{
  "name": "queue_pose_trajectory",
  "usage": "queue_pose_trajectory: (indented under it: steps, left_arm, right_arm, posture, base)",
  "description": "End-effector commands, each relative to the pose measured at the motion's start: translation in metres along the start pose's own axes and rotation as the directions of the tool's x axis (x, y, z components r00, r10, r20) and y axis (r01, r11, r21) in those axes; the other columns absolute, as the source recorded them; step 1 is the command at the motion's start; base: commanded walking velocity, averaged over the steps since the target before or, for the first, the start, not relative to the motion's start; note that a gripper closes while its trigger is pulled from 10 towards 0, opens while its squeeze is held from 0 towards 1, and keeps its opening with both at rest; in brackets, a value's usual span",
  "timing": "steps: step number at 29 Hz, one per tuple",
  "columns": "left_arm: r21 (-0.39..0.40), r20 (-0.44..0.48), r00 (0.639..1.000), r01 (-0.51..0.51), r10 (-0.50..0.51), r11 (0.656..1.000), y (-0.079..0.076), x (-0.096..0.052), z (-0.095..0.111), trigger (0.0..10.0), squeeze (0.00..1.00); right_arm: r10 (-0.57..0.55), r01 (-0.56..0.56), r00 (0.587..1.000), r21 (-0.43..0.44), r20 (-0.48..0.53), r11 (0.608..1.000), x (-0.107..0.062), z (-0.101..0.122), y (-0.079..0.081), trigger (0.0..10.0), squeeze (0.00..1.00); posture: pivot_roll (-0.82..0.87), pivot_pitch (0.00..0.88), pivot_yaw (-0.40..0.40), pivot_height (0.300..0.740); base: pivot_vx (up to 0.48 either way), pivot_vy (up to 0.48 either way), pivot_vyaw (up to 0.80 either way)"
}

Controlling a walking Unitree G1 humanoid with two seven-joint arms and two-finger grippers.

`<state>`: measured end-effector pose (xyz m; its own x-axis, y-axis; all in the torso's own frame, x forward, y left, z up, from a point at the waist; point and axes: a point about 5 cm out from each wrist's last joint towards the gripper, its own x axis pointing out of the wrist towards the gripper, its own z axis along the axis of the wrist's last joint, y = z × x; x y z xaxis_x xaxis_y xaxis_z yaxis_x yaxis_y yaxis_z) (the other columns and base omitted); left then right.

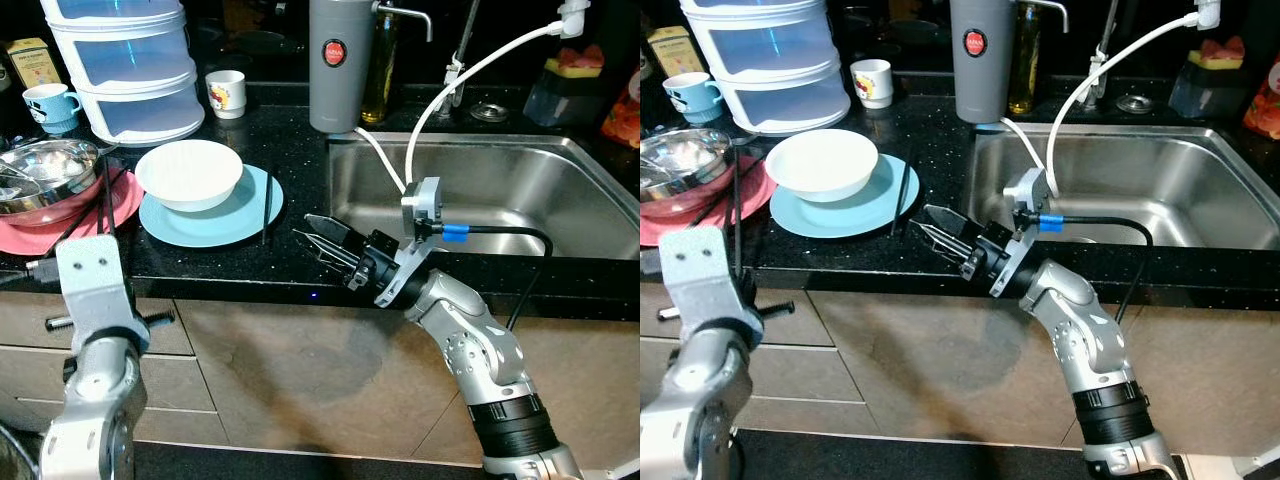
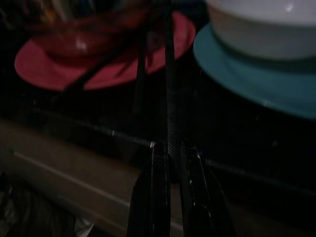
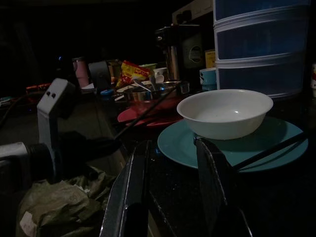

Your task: Kitchen organization

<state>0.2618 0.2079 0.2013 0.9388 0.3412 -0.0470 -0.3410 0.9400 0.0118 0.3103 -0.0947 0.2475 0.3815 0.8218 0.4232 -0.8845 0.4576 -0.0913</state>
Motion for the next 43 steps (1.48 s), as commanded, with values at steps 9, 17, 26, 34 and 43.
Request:
queue_pose_trajectory:
  steps: [9,17,26,34,43]
  left_arm:
    - [0.050,0.151,0.988,0.018,-0.025,0.999,-0.004,0.003,0.020,0.0,0.00]
    - [0.122,0.386,0.801,0.447,-0.458,0.886,-0.049,0.002,0.063,0.0,0.00]
    - [0.131,0.178,0.500,0.842,-0.848,0.524,-0.082,-0.013,0.042,0.0,0.00]
    - [0.138,0.099,0.457,0.873,-0.884,0.467,-0.077,-0.005,0.028,0.0,0.00]
    - [0.109,0.049,0.362,0.924,-0.931,0.366,-0.083,-0.010,0.021,0.0,0.00]
  right_arm:
    - [0.017,-0.017,1.000,-0.005,0.003,1.000,0.003,0.002,0.005,10.0,0.00]
    - [-0.270,0.267,0.957,0.037,0.108,0.963,0.011,0.007,-0.020,10.0,0.00]
    - [-0.604,0.571,0.788,0.222,0.122,0.790,0.003,-0.003,-0.044,10.0,1.00]
    - [-0.656,0.583,0.734,0.335,0.172,0.740,0.001,0.000,-0.046,10.0,1.00]
    - [-0.637,0.557,0.754,0.358,0.160,0.749,0.012,0.001,-0.041,10.0,0.00]
  posture:
    - [0.15,0.087,0.053,0.740]
    - [0.15,0.065,0.046,0.740]
    - [0.15,0.071,0.055,0.740]
    - [0.15,0.073,0.058,0.740]
    - [0.16,0.073,0.058,0.740]
  base:
    - [0.000,0.000,0.00]
    - [0.000,0.000,0.00]
    - [0.000,0.000,0.00]
    - [0.000,0.000,0.00]
    - [0.000,0.000,0.00]
